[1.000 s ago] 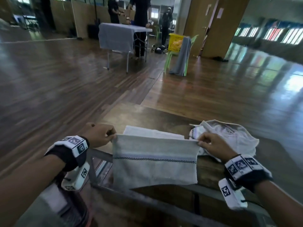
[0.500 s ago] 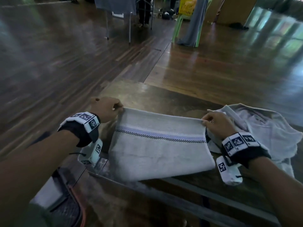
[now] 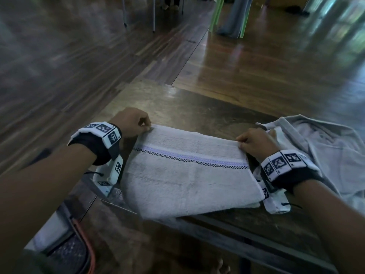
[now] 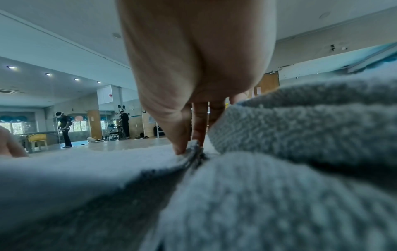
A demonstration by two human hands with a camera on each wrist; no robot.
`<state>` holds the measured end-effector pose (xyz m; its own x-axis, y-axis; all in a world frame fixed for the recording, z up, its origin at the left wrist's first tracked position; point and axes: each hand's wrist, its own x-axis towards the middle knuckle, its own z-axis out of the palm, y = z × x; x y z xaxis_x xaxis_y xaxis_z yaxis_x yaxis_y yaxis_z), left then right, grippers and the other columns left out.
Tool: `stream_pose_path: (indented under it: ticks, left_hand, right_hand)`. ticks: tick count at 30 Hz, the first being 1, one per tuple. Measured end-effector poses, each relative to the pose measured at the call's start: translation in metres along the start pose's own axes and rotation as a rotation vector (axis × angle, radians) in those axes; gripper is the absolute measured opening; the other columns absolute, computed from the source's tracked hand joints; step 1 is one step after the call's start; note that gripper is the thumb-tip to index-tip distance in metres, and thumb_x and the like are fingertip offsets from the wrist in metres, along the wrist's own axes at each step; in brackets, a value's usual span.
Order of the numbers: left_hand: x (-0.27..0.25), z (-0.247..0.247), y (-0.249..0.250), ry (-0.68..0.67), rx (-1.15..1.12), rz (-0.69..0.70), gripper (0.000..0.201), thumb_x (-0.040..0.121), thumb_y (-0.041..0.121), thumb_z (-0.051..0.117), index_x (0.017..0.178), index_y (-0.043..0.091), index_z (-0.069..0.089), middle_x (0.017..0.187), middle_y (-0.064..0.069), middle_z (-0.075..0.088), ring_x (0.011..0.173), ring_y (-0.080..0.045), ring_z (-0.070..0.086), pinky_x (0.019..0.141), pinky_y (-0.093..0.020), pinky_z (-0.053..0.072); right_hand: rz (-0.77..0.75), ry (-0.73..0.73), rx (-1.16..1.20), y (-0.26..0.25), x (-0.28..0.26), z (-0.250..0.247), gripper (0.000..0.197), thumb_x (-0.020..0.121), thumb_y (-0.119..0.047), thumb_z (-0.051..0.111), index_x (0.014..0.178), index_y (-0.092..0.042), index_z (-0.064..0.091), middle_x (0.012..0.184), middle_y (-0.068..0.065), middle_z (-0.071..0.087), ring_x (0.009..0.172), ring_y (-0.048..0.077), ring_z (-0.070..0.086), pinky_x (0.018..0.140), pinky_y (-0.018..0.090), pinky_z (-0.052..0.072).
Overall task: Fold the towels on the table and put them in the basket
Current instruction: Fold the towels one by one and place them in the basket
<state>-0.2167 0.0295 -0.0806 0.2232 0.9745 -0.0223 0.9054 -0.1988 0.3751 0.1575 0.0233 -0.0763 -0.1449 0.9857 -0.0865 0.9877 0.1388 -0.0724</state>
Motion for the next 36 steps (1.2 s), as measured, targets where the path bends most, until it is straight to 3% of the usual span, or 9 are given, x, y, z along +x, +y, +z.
stream_pose_path:
  ticks: [7, 12, 16, 21, 24, 28, 31, 33, 36]
  left_hand:
    - [0.001, -0.005, 0.002, 0.020, -0.016, 0.030, 0.014, 0.081, 0.021, 0.071, 0.086, 0.009, 0.070, 0.087, -0.005, 0.068, 0.079, -0.017, 0.059, 0.069, -0.025, 0.041]
    - [-0.004, -0.012, 0.004, 0.000, -0.023, 0.034, 0.008, 0.082, 0.016, 0.068, 0.087, 0.009, 0.067, 0.082, 0.001, 0.063, 0.068, -0.006, 0.053, 0.057, -0.013, 0.035]
    - [-0.017, -0.016, 0.005, 0.013, -0.077, 0.020, 0.012, 0.081, 0.014, 0.068, 0.091, 0.009, 0.063, 0.085, -0.001, 0.062, 0.072, -0.010, 0.055, 0.062, -0.018, 0.041]
    - [-0.039, -0.033, 0.011, 0.046, 0.003, 0.115, 0.009, 0.085, 0.016, 0.064, 0.091, 0.010, 0.067, 0.085, -0.005, 0.066, 0.072, -0.016, 0.054, 0.065, -0.023, 0.041]
    - [-0.056, -0.048, 0.017, 0.103, 0.016, 0.142, 0.009, 0.087, 0.018, 0.062, 0.091, 0.010, 0.065, 0.084, 0.000, 0.062, 0.074, -0.015, 0.052, 0.061, -0.014, 0.034]
    - [-0.081, -0.062, 0.026, 0.180, -0.113, 0.171, 0.006, 0.088, 0.017, 0.062, 0.089, 0.011, 0.062, 0.085, -0.003, 0.064, 0.076, -0.018, 0.058, 0.070, -0.032, 0.047]
    - [-0.101, -0.072, 0.034, 0.228, -0.211, 0.135, 0.005, 0.087, 0.020, 0.064, 0.084, 0.018, 0.060, 0.080, 0.001, 0.063, 0.070, -0.010, 0.056, 0.065, -0.025, 0.044]
    - [-0.118, -0.080, 0.043, 0.247, -0.268, 0.128, 0.008, 0.086, 0.021, 0.065, 0.081, 0.024, 0.059, 0.079, 0.004, 0.062, 0.072, -0.008, 0.057, 0.066, -0.021, 0.042]
    - [-0.136, -0.097, 0.059, 0.281, -0.279, 0.144, 0.009, 0.085, 0.022, 0.066, 0.080, 0.024, 0.059, 0.078, 0.008, 0.061, 0.072, -0.002, 0.056, 0.063, -0.015, 0.041]
  right_hand:
    - [0.001, -0.018, -0.026, -0.002, -0.002, -0.003, 0.018, 0.085, -0.024, 0.057, 0.074, -0.035, 0.064, 0.095, -0.011, 0.069, 0.103, 0.016, 0.056, 0.097, 0.048, 0.024]
    - [-0.032, -0.005, 0.003, -0.002, -0.005, -0.006, 0.008, 0.086, -0.025, 0.054, 0.086, -0.030, 0.060, 0.093, -0.009, 0.067, 0.103, 0.017, 0.055, 0.099, 0.043, 0.022]
    - [-0.067, -0.004, 0.017, -0.004, -0.011, -0.017, 0.011, 0.088, -0.027, 0.056, 0.097, -0.028, 0.063, 0.105, -0.008, 0.067, 0.112, 0.018, 0.053, 0.096, 0.040, 0.023]
    - [-0.081, 0.050, 0.009, -0.008, -0.035, -0.034, 0.009, 0.090, -0.029, 0.056, 0.088, -0.031, 0.064, 0.101, -0.007, 0.068, 0.113, 0.021, 0.053, 0.097, 0.043, 0.026]
    - [-0.102, 0.100, 0.076, -0.005, -0.059, -0.046, 0.005, 0.090, -0.028, 0.056, 0.087, -0.028, 0.061, 0.096, -0.007, 0.068, 0.103, 0.019, 0.057, 0.097, 0.044, 0.029]
    - [-0.097, 0.181, 0.179, -0.006, -0.087, -0.062, 0.008, 0.089, -0.023, 0.058, 0.089, -0.024, 0.066, 0.094, -0.005, 0.070, 0.096, 0.018, 0.061, 0.095, 0.042, 0.032]
    - [-0.116, 0.258, 0.264, -0.007, -0.108, -0.077, 0.010, 0.087, -0.016, 0.062, 0.090, -0.019, 0.070, 0.084, -0.010, 0.065, 0.083, 0.014, 0.060, 0.090, 0.045, 0.042]
    - [-0.149, 0.303, 0.326, -0.008, -0.127, -0.090, 0.010, 0.086, -0.012, 0.063, 0.091, -0.014, 0.072, 0.082, -0.008, 0.064, 0.078, 0.011, 0.058, 0.078, 0.030, 0.046]
    - [-0.182, 0.325, 0.342, -0.009, -0.149, -0.113, 0.013, 0.085, -0.008, 0.064, 0.095, -0.009, 0.072, 0.088, 0.001, 0.070, 0.080, 0.013, 0.059, 0.065, 0.008, 0.036]
